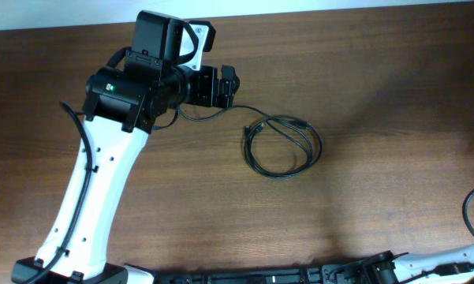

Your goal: Untangle cables

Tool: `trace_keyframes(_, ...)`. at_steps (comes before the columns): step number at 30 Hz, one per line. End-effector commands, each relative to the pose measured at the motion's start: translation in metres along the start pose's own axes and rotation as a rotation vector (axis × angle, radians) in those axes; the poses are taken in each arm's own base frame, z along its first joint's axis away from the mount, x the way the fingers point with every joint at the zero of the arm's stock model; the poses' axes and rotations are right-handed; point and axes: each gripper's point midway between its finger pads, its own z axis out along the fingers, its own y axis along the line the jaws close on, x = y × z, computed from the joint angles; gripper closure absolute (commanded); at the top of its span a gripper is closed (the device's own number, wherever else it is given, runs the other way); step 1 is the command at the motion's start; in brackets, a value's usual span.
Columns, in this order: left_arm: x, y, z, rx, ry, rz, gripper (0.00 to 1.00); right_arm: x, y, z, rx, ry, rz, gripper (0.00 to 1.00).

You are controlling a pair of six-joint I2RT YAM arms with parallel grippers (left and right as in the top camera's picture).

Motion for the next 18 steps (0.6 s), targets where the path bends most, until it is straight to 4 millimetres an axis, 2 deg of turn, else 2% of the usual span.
trace_keyframes(1,-0.005,-0.001,-0.003,0.009,-0.013,0.015,0.01,0.005,-0.014,0.003,0.066,0.019,0.002,0.47)
trace_keyframes(2,-0.005,-0.001,-0.003,0.009,-0.013,0.015,0.01,0.007,-0.017,0.002,0.083,0.024,0.004,0.3)
trace_keyframes(3,-0.005,-0.001,-0.003,0.009,-0.013,0.015,0.01,0.008,-0.019,0.002,0.091,0.028,0.006,0.21)
trace_keyframes(5,-0.005,-0.001,-0.003,0.009,-0.013,0.015,0.01,0.011,-0.019,0.002,0.094,0.04,0.009,0.14)
trace_keyframes(9,-0.005,-0.001,-0.003,0.009,-0.013,0.015,0.01,0.019,-0.025,0.001,0.125,0.068,0.017,0.09)
trace_keyframes(13,-0.005,-0.001,-0.003,0.009,-0.013,0.015,0.01,0.025,-0.028,0.0,0.14,0.091,0.021,0.07)
trace_keyframes(18,-0.005,-0.001,-0.003,0.009,-0.013,0.015,0.01,0.038,-0.012,0.0,0.04,0.158,-0.048,0.05)
